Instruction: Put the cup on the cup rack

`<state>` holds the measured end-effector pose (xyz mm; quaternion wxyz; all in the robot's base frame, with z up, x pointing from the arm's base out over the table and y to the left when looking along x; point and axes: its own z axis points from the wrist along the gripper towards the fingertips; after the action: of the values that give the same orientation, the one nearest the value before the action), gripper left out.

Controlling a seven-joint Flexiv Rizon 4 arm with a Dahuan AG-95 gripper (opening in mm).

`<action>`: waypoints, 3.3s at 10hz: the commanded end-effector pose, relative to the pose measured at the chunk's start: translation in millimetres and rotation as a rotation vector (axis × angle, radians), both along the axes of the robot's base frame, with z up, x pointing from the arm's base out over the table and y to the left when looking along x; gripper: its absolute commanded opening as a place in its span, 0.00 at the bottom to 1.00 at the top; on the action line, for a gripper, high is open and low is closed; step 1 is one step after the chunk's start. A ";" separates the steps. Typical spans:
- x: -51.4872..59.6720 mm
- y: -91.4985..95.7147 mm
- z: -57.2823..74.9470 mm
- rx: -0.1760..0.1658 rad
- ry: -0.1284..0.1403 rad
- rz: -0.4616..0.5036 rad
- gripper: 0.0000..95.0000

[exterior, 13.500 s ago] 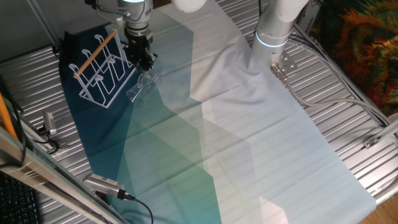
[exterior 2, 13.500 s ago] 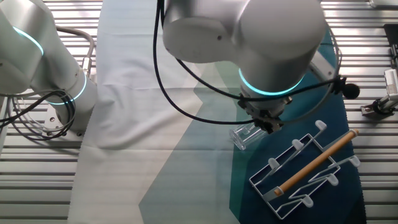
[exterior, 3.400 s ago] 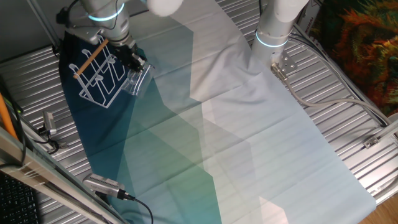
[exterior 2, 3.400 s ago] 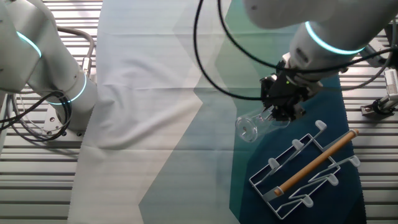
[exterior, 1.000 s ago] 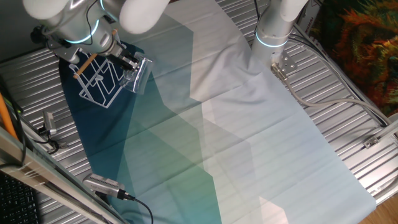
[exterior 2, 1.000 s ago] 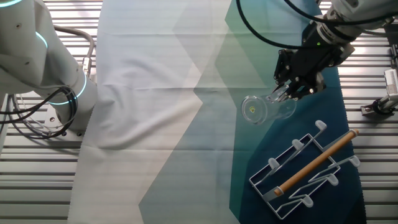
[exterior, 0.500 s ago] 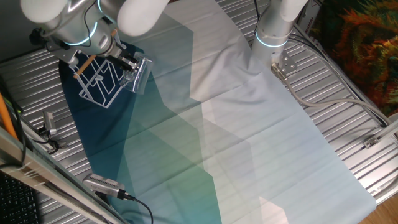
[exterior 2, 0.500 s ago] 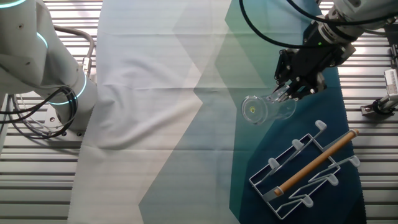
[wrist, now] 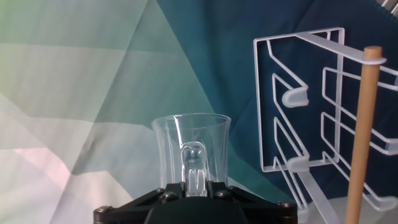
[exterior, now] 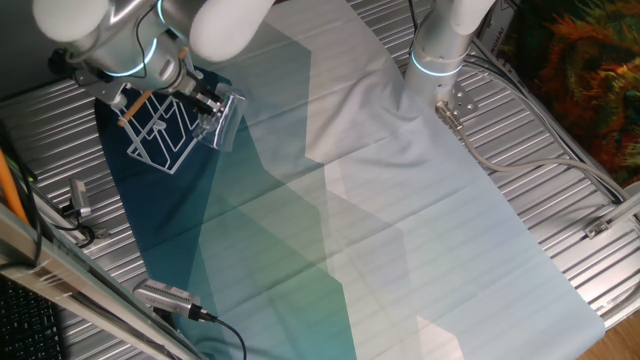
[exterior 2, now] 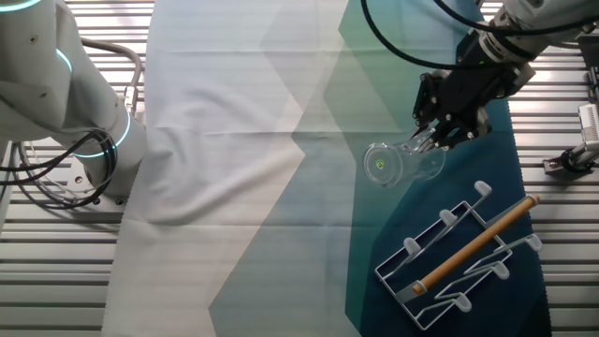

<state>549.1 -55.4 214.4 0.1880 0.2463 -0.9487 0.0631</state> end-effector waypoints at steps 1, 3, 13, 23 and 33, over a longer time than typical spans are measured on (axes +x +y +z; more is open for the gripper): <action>-1.4 -0.9 -6.0 -0.061 0.018 -0.037 0.00; -1.4 -0.9 -6.0 -0.125 0.033 -0.043 0.00; -1.4 -0.9 -6.0 -0.176 0.087 -0.035 0.00; -2.9 -5.9 12.4 -0.173 0.135 -0.023 0.00; -27.1 -49.4 46.3 -0.165 0.151 0.031 0.00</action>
<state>526.4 -104.1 269.9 0.2830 0.2495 -0.9179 0.1228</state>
